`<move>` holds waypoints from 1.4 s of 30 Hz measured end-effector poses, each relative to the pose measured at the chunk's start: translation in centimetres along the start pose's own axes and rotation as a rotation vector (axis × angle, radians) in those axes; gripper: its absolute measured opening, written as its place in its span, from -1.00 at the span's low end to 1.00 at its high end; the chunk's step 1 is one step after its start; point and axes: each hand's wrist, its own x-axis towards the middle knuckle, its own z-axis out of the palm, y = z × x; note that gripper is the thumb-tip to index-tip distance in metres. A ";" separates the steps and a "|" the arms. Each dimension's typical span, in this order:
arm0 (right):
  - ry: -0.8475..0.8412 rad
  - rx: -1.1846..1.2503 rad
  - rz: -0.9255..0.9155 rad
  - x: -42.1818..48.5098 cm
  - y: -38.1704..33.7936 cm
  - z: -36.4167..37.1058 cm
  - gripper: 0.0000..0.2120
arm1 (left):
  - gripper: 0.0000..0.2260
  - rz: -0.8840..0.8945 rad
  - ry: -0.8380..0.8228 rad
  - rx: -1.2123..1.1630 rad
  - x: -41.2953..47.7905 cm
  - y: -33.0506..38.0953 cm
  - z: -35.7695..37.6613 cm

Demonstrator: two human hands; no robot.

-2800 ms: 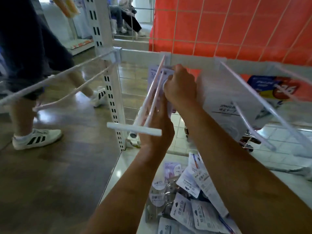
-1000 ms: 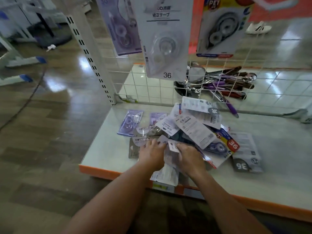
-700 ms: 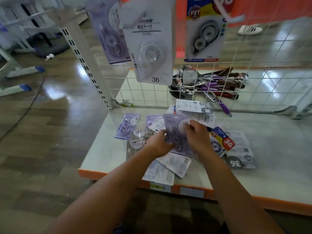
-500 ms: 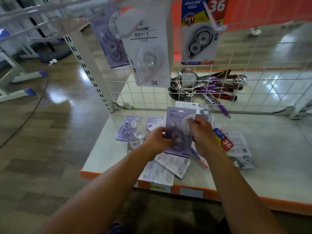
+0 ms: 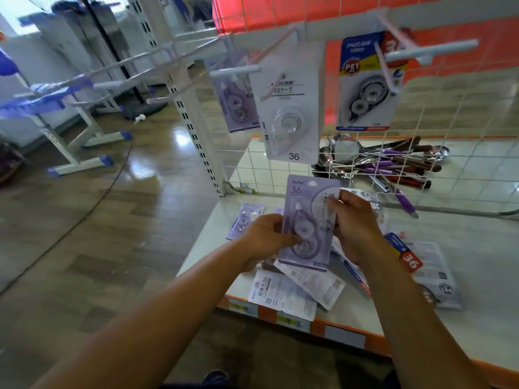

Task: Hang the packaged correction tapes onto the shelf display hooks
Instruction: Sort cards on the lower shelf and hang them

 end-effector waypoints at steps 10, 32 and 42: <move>-0.071 -0.052 -0.164 -2.6 -2.2 4.4 -0.73 | -0.94 -0.015 0.037 0.039 -4.3 1.2 -4.7; -0.251 -0.486 -0.631 -4.8 -11.7 14.3 -0.91 | -0.84 0.386 0.209 -0.465 -9.6 2.7 -14.2; -0.247 -0.494 -0.672 -5.1 -13.7 16.4 -0.87 | -0.71 0.537 0.200 -0.416 -8.8 3.4 -17.9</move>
